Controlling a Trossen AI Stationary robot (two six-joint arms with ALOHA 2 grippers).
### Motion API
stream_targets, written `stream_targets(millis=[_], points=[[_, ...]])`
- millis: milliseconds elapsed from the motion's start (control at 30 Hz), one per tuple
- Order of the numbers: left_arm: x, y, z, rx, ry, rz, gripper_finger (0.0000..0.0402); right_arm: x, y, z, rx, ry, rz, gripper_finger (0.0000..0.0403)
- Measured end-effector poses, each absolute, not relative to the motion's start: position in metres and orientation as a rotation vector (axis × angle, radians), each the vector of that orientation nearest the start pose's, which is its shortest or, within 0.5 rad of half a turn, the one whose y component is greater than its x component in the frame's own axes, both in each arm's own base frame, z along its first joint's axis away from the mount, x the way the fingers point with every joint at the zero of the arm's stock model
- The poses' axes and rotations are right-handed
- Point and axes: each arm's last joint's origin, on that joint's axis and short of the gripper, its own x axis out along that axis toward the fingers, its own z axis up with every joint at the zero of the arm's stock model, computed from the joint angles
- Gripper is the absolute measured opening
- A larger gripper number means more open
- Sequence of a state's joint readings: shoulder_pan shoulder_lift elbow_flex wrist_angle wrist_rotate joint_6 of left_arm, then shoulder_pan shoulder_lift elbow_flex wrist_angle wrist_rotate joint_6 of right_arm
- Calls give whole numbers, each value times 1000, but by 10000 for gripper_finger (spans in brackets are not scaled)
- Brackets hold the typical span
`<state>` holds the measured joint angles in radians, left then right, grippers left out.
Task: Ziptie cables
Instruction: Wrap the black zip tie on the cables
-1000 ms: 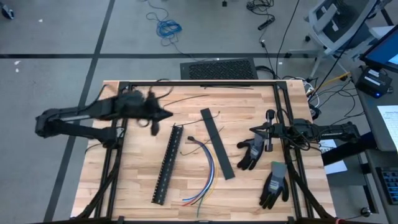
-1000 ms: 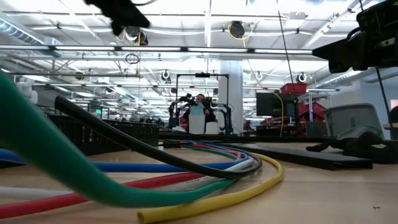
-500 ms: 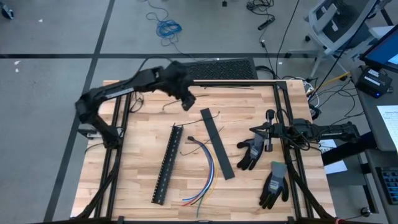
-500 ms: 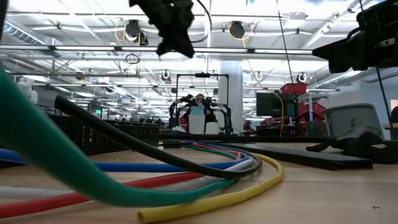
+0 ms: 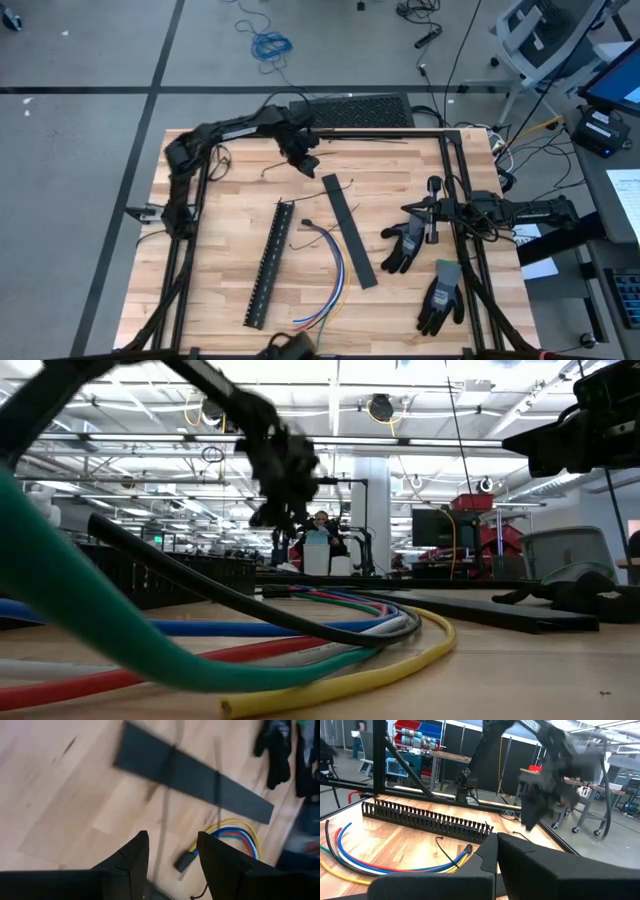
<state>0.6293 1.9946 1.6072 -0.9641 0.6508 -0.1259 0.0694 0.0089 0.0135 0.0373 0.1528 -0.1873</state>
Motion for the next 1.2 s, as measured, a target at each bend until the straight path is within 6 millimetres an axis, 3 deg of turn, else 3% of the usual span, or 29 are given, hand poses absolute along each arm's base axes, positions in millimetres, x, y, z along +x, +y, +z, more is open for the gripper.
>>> stream_targets(millis=[100,200,433,667,967,1200], points=[[331,229,189,-1054,1155,43,164,97,2,171,-183,-34,-87,0],[330,226,167,-1165,1243,5,164,97,2,171,-183,-34,-87,0],[339,211,144,-1120,1382,23,164,97,2,171,-183,-33,-87,0],[345,207,132,-1106,1399,2,164,97,2,171,-182,-33,-87,0],[347,207,132,-1177,1346,-61,164,97,2,171,-182,-34,-87,0],[353,202,130,-1058,1380,5,164,97,2,171,-183,-33,-87,0]])
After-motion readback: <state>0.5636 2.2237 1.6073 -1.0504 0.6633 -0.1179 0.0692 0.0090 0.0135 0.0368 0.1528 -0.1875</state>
